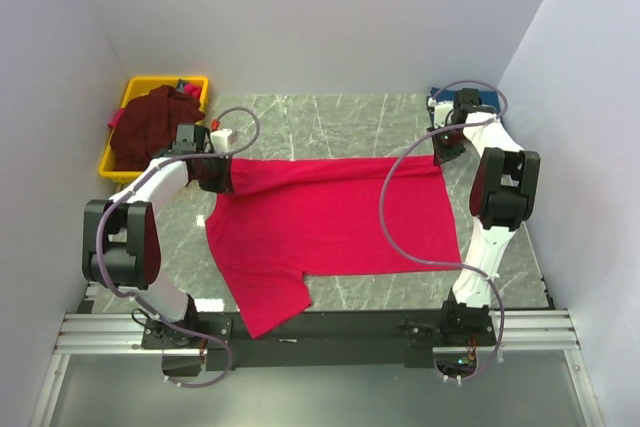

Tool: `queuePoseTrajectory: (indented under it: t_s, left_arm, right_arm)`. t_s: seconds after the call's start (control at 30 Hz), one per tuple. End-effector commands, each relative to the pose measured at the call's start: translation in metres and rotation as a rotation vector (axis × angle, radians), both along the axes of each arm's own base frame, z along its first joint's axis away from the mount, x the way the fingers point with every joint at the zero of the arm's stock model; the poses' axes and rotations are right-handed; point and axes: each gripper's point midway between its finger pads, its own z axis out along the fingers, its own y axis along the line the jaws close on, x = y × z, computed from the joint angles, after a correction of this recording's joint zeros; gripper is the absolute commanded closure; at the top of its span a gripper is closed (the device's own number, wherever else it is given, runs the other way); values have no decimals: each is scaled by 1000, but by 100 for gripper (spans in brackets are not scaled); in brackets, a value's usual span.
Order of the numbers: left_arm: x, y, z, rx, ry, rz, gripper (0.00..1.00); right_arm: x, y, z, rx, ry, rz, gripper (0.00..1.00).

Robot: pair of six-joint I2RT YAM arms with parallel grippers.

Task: Fold and stack the t-shirts
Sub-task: Fold the tshirt

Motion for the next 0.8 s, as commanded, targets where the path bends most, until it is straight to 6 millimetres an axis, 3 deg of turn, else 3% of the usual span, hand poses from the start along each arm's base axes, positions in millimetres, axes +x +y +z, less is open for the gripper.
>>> queuePoseTrajectory:
  t_s: [0.0,0.17,0.2,0.23,0.27,0.3,0.37,0.47,0.6,0.77]
  left_arm:
    - [-8,-1,-12,-4,40,13,100]
    - [-14,2,-27,26,70,-2,99]
    - [-17,2,-29,30,83,-29,96]
    - [-18,1,-27,25,85,-47,89]
    - [-18,-5,-21,-6,80,-81,71]
    - [-21,-6,-15,-17,74,-117,64]
    - [-16,-9,0,-45,37,-151,52]
    - [0,-9,18,-37,-17,-167,49]
    - [16,-9,17,-44,-2,-159,49]
    - [34,-3,13,-50,4,-111,48]
  right_arm:
    - [8,-10,22,-34,-71,-3,100]
    - [3,-7,18,-18,-36,17,100]
    - [1,-6,17,-17,-29,29,100]
    - [-2,-5,19,-13,-23,38,89]
    - [-6,-5,20,-10,-17,50,81]
    - [-8,-2,23,2,-18,60,67]
    - [-14,1,34,15,-25,76,61]
    - [-16,4,50,22,-48,94,61]
    - [-15,5,57,15,-42,101,66]
    - [-10,35,73,81,-59,136,66]
